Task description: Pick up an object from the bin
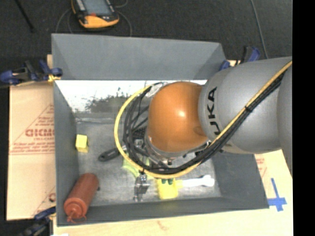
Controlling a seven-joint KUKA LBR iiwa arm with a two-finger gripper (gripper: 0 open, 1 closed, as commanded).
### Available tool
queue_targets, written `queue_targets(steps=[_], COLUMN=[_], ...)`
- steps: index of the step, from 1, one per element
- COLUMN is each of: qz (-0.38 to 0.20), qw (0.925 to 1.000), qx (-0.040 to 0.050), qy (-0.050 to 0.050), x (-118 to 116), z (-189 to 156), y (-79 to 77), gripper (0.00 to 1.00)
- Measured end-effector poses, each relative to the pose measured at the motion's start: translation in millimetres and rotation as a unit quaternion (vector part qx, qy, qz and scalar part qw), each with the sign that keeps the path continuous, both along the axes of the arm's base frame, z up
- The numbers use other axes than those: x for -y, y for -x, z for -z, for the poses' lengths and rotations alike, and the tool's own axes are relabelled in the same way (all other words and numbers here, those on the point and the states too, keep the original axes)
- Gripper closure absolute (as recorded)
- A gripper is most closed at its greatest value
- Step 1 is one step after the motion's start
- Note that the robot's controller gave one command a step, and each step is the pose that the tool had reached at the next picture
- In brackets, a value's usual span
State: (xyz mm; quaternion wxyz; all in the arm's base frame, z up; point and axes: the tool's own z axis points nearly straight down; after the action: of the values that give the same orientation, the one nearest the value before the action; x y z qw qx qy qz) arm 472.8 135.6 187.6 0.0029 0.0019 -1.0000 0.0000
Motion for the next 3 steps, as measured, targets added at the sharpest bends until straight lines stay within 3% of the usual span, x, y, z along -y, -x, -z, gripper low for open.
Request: queue_targets(steps=[1, 2, 3], qz=[0.002, 0.053, 0.125], qw=[1.0000, 0.9986, 0.9921], qx=[0.0038, 0.0054, 0.0066], qy=[-0.001, -0.001, 0.000], x=[0.7, 19.3, 70.6], z=[-3.6, 25.0, 32.5], y=[-2.0, -65.9, -116.0], gripper=[0.00, 0.00, 0.00])
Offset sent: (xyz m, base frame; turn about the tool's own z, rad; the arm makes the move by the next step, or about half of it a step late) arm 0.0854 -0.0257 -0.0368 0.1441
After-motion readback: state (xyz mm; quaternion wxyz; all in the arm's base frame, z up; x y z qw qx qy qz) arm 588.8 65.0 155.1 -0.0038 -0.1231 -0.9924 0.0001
